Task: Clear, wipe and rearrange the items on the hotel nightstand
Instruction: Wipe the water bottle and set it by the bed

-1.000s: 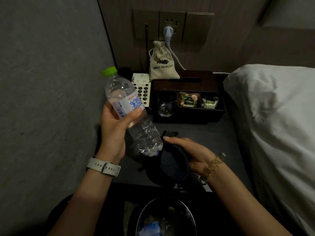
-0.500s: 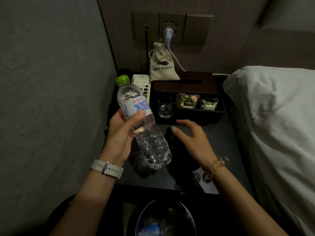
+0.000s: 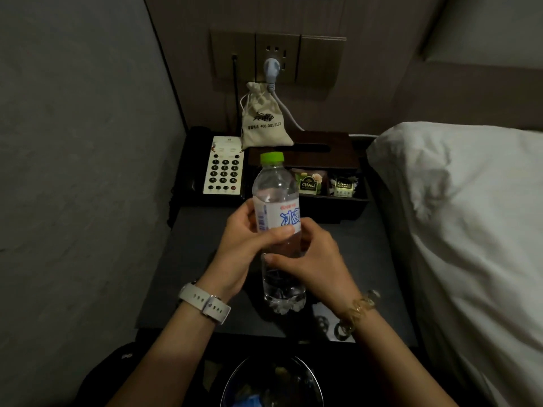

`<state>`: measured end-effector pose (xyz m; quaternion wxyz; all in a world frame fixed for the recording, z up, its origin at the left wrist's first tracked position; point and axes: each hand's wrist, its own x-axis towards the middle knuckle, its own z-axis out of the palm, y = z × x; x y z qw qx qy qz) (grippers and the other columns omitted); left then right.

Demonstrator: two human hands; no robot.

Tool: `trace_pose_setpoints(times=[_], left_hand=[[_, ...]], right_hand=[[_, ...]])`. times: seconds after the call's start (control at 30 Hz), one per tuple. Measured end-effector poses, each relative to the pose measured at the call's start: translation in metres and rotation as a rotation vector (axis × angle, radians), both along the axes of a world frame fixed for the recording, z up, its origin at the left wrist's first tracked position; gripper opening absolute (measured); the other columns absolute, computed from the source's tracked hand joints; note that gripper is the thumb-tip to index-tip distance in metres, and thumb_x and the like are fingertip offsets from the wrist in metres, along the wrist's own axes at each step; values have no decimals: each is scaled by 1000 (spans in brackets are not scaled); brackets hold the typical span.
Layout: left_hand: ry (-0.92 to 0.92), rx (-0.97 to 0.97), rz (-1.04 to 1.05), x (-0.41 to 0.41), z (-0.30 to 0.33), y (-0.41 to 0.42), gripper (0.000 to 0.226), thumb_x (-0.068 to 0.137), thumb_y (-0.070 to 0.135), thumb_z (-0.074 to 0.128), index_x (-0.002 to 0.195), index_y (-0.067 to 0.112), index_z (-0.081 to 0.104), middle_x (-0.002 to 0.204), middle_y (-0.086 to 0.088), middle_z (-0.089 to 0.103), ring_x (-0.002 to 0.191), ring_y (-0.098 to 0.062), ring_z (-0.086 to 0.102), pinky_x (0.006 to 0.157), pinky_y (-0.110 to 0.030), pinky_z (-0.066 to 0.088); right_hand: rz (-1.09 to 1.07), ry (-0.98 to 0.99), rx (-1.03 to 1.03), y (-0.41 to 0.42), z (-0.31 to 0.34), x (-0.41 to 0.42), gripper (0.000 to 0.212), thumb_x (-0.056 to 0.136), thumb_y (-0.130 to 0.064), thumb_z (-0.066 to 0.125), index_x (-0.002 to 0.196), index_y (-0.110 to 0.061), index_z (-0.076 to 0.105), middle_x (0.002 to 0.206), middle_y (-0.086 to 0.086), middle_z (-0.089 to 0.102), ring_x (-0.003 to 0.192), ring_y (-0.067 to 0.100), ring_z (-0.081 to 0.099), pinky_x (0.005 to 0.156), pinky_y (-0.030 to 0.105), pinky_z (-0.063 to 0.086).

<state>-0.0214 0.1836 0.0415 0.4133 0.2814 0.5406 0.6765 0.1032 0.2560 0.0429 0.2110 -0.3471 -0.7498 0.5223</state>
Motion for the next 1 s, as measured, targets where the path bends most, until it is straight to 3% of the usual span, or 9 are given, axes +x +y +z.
trace_pose_setpoints(times=[0.13,0.23,0.37,0.5,0.57,0.67,0.83,0.93,1.0], left_hand=[[29,-10,-53,11,-3,13,67,66,17,82,127,15,55,117,-4,70,110,-18,67,86,-27,55],[76,-69,-58,19,-7,22,83,63,28,87,136,17,49,127,-1,65,118,-13,62,96,-29,51],[318,-177,-101,25,-13,26,70,69,29,82,132,24,51,127,5,63,116,-5,59,98,-25,50],[666,-249,-90,29,-19,24,48,75,19,82,119,24,63,113,13,64,105,4,58,81,-17,53],[781,-255,-92,29,-20,24,42,73,16,83,111,21,67,104,12,64,96,0,60,74,-10,47],[863,-271,-91,28,-23,25,35,71,14,83,102,20,69,93,8,62,88,-7,59,75,-12,45],[920,-335,-142,27,-29,22,32,72,17,82,99,26,67,91,11,59,85,-4,58,76,-20,49],[986,-390,-178,25,-33,18,34,72,18,81,99,29,65,93,13,57,85,-2,56,71,-11,43],[1046,-411,-207,24,-36,16,36,72,20,81,103,29,64,97,14,55,89,0,54,71,-8,39]], right_hand=[[-100,-21,20,14,2,13,57,55,-38,83,106,-23,62,94,-6,73,88,6,69,81,39,59],[-226,5,34,31,5,24,62,52,-47,82,105,-21,63,94,-5,73,88,8,70,82,43,58],[-441,43,92,67,8,49,57,57,-24,90,103,-10,59,100,7,72,92,21,70,87,50,55],[-627,-36,250,94,10,78,61,58,-22,91,105,-15,53,105,9,69,96,26,67,86,41,55],[-688,-69,308,105,8,84,62,60,-20,90,108,-12,52,109,12,68,98,30,66,84,41,54],[-722,-69,317,118,2,81,64,62,-18,89,112,-9,50,114,14,66,102,32,64,84,40,53],[-776,-71,345,129,-12,59,62,63,-19,88,107,-7,46,111,16,65,100,34,64,78,36,51],[-760,-48,378,139,-18,51,60,65,-18,87,106,-6,44,112,17,65,103,33,64,76,28,49],[-747,-34,371,150,-19,47,60,67,-17,86,109,-5,45,116,18,64,106,33,63,82,33,53]])
